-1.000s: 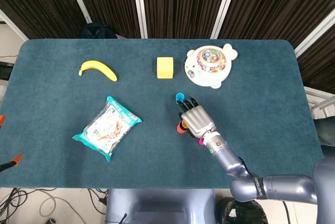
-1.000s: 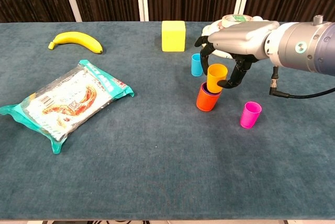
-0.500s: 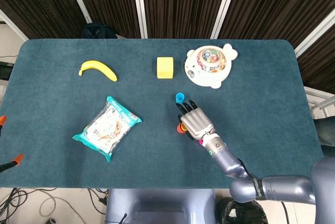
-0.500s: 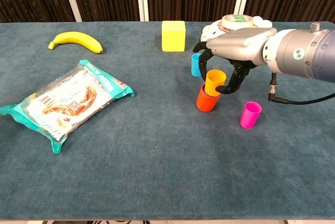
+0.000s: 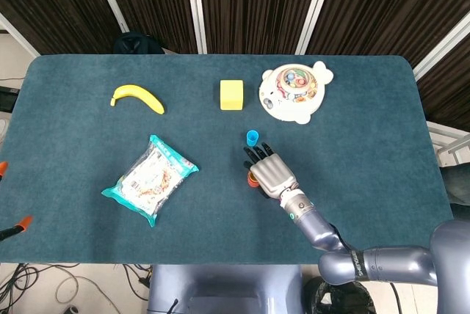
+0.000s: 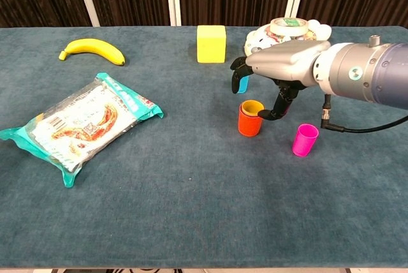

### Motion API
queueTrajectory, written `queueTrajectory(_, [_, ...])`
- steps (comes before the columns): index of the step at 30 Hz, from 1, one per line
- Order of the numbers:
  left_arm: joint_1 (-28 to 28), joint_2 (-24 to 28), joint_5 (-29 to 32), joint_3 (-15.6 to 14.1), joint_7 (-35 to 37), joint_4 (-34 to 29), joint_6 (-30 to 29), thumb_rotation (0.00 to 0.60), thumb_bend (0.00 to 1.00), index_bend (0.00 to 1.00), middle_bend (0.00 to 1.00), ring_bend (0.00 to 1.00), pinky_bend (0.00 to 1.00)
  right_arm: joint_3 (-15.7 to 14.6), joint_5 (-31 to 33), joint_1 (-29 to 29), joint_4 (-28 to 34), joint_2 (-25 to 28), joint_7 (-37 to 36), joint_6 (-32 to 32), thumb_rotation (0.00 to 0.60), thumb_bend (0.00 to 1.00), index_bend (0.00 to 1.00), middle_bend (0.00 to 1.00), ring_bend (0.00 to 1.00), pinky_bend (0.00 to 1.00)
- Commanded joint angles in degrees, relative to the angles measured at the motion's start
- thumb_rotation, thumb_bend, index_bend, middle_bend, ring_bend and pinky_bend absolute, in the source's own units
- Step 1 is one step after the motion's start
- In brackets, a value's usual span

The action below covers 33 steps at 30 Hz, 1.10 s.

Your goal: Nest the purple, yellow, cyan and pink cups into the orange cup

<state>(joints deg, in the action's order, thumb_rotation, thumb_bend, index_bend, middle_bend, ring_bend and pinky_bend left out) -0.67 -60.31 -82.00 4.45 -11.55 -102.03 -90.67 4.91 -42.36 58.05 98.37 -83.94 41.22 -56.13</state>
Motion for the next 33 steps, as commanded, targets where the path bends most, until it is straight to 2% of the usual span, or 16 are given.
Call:
queueTrajectory(1, [-0.01, 0.03, 0.03, 0.0, 0.04, -0.03, 0.03, 0.6, 0.0, 0.05, 0.01, 0.0, 0.06, 0.04, 0.21, 0.09, 0.04, -0.15, 0.19, -0.08, 0.6, 0.46, 0.19, 0.0, 0.06, 0.07])
queueTrajectory(8, [0.03, 0.12, 0.13, 0.11, 0.27, -0.02, -0.08, 0.6, 0.0, 0.05, 0.01, 0.0, 0.06, 0.89, 0.18, 0.35, 0.7, 0.19, 0.37, -0.9, 0.6, 0.46, 0.17, 0.0, 0.06, 0.07])
queueTrajectory(15, [-0.07, 0.05, 0.57, 0.28, 0.31, 0.23, 0.14, 0.6, 0.0, 0.05, 0.01, 0.0, 0.06, 4.1, 2.52, 1.93, -0.52, 1.82, 1.13, -1.49, 0.6, 0.46, 0.16, 0.0, 0.06, 0.07])
queueTrajectory(21, [-0.34, -0.29, 1.53, 0.76, 0.03, 0.76, 0.45, 0.6, 0.0, 0.05, 0.01, 0.0, 0.06, 6.2, 9.73, 5.23, -6.4, 1.57, 3.17, 2.15, 0.6, 0.41, 0.14, 0.0, 0.06, 0.07])
queueTrajectory(26, [-0.41, -0.62, 1.97, 0.97, -0.52, 0.89, 0.39, 0.6, 0.0, 0.05, 0.01, 0.0, 0.06, 7.26, 16.74, 8.5, -12.01, -0.04, 3.91, 7.48, 0.6, 0.36, 0.08, 0.0, 0.06, 0.07])
queueTrajectory(33, [-0.69, -0.94, 2.58, 0.94, -1.27, 1.13, 1.1, 0.6, 0.0, 0.05, 0.01, 0.0, 0.06, 8.01, 28.55, 13.72, -21.48, -2.53, 3.93, 15.64, 0.6, 0.35, 0.06, 0.0, 0.06, 0.07])
